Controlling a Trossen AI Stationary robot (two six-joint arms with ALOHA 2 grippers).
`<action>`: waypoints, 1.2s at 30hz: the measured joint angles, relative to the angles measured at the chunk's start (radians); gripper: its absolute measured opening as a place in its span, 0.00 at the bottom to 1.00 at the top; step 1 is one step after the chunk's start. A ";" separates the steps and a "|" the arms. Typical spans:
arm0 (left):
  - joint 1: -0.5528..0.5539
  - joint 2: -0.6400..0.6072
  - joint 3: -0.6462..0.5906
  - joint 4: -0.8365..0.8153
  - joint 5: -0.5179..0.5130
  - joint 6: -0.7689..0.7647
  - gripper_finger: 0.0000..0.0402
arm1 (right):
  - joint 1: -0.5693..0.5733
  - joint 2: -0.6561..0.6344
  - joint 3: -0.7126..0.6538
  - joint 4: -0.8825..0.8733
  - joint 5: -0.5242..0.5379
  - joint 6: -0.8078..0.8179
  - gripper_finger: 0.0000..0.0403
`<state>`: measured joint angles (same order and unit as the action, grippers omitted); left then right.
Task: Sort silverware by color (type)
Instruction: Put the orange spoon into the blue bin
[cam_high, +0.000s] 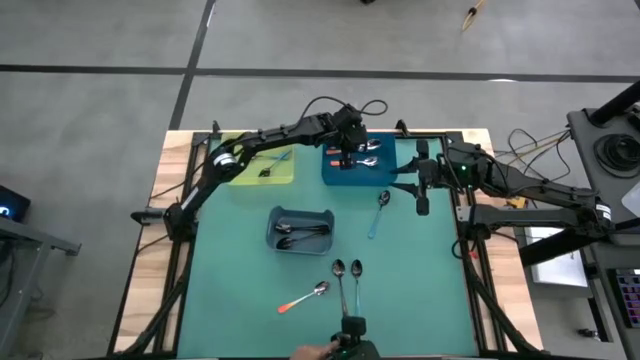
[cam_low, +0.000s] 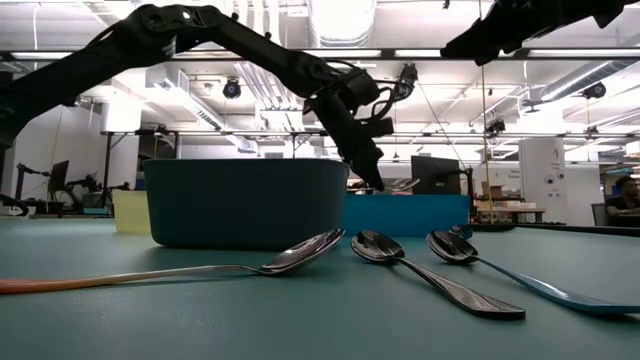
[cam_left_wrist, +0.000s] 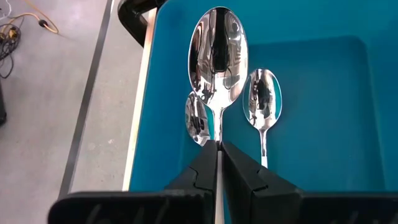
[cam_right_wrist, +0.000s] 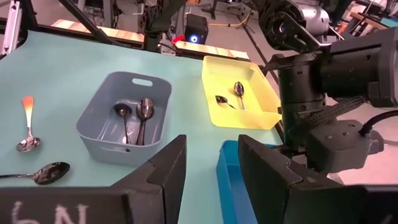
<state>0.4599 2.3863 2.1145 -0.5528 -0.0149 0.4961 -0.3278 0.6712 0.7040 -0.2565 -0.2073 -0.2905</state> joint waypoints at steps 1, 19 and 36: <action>0.000 0.000 0.000 0.000 0.000 0.000 0.00 | 0.000 0.000 0.000 0.000 0.000 -0.001 0.34; 0.001 0.017 -0.004 -0.005 0.000 -0.021 0.00 | 0.000 0.000 0.000 0.000 0.000 -0.001 0.34; 0.005 0.020 -0.002 -0.099 0.131 -0.132 0.00 | 0.000 0.000 0.000 -0.001 0.000 -0.001 0.34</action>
<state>0.4650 2.4065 2.1120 -0.6517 0.1161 0.3640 -0.3279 0.6712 0.7040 -0.2573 -0.2070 -0.2913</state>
